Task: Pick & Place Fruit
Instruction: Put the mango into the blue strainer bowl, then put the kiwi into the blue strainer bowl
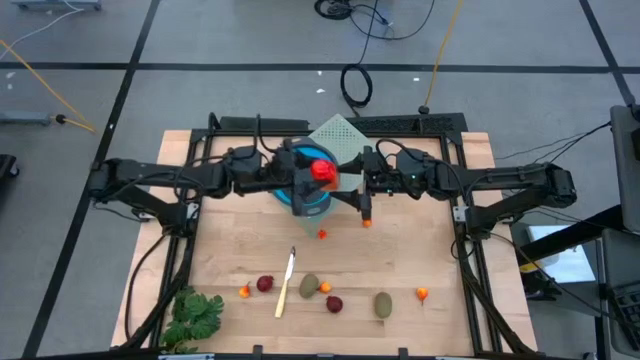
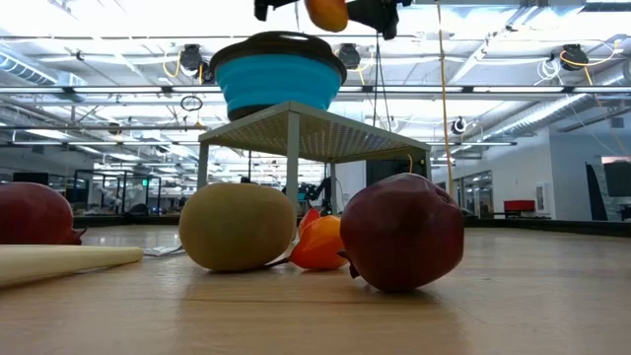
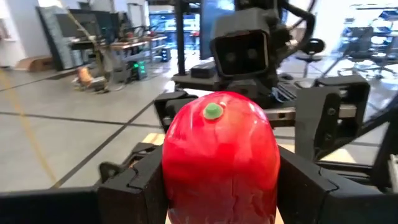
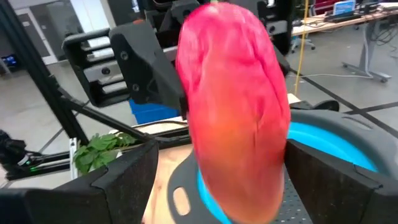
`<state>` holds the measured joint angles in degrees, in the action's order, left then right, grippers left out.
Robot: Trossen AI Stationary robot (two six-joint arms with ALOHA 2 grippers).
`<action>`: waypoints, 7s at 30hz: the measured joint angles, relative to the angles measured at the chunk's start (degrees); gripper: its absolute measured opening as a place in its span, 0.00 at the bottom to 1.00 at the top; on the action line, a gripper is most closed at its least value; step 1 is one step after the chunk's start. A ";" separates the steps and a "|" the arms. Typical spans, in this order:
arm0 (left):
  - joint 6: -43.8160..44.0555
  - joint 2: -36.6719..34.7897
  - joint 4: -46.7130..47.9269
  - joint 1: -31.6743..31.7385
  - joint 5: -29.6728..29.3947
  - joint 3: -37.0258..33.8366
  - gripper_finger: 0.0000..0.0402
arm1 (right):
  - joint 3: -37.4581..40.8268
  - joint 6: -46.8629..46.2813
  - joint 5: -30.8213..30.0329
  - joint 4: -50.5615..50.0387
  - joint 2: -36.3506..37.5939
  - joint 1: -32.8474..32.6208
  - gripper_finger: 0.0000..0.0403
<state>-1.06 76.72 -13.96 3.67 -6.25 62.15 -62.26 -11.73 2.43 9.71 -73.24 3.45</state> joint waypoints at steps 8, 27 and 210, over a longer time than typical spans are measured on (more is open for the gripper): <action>-0.30 -5.92 10.39 1.92 -7.78 0.00 0.54 | -0.02 0.48 0.85 -1.33 1.51 -0.06 0.83; 2.51 -10.57 22.28 3.29 -11.00 0.02 0.54 | 0.00 5.39 0.62 -6.04 6.67 -0.01 0.47; 1.16 19.09 70.95 11.75 -1.82 38.64 0.77 | 23.69 9.38 0.60 -3.93 36.21 -0.03 0.00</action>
<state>0.10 95.81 56.98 15.42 -8.06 100.79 -38.57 -2.35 3.03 5.78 -37.04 3.42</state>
